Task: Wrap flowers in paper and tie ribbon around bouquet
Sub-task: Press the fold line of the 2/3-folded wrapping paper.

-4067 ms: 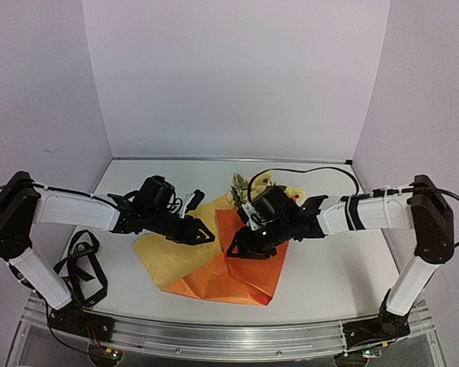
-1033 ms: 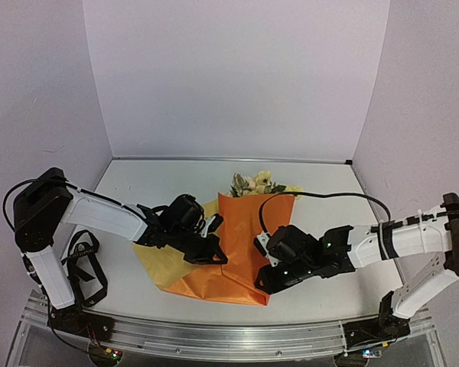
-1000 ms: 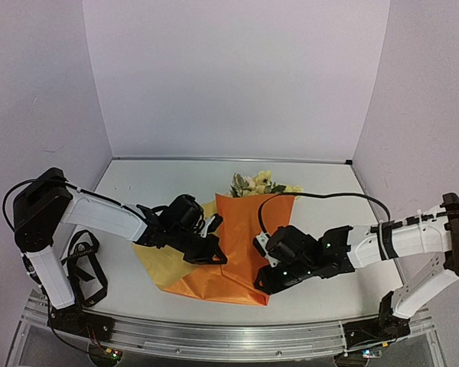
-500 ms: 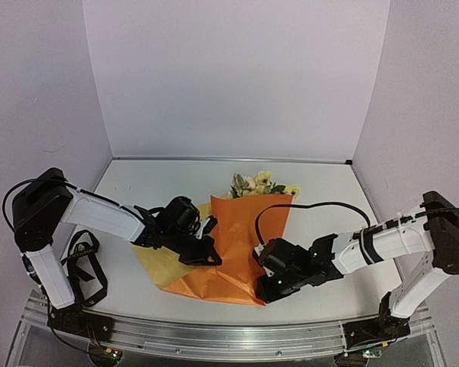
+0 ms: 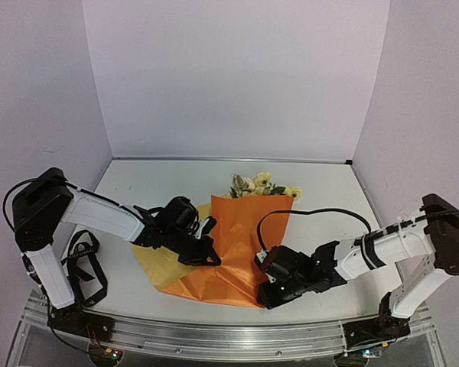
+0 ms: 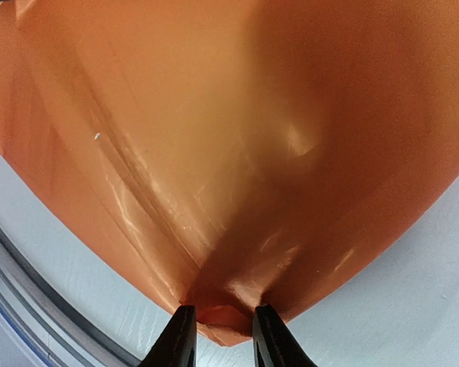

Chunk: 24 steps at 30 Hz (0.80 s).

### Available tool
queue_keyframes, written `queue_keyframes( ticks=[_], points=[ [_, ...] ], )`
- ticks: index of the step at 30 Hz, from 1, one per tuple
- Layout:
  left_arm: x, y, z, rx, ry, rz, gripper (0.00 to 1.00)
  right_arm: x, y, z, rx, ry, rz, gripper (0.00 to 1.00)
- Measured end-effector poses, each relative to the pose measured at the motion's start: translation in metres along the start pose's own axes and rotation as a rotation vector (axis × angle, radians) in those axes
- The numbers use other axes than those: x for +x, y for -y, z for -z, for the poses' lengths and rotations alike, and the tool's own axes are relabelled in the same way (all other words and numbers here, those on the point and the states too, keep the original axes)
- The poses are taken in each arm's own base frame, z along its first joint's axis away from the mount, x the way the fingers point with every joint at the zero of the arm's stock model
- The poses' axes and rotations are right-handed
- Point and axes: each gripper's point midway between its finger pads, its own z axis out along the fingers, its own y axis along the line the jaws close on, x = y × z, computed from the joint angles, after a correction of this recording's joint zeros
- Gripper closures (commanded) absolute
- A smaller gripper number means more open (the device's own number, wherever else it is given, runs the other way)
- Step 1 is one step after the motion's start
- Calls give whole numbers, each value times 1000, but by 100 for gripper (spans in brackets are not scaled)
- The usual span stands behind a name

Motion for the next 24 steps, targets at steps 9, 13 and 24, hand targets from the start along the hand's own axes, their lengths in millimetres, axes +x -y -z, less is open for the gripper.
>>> queue_keyframes(
  ticks=[9,13,24],
  points=[
    [-5,-7,1,-11,10,13,100,29,6,8,47,-107,94,67],
    [-4,-7,1,-6,4,13,100,20,5,26,42,-60,104,67],
    [-2,-5,-1,7,-9,-1,100,-19,-19,33,17,47,95,81]
  ],
)
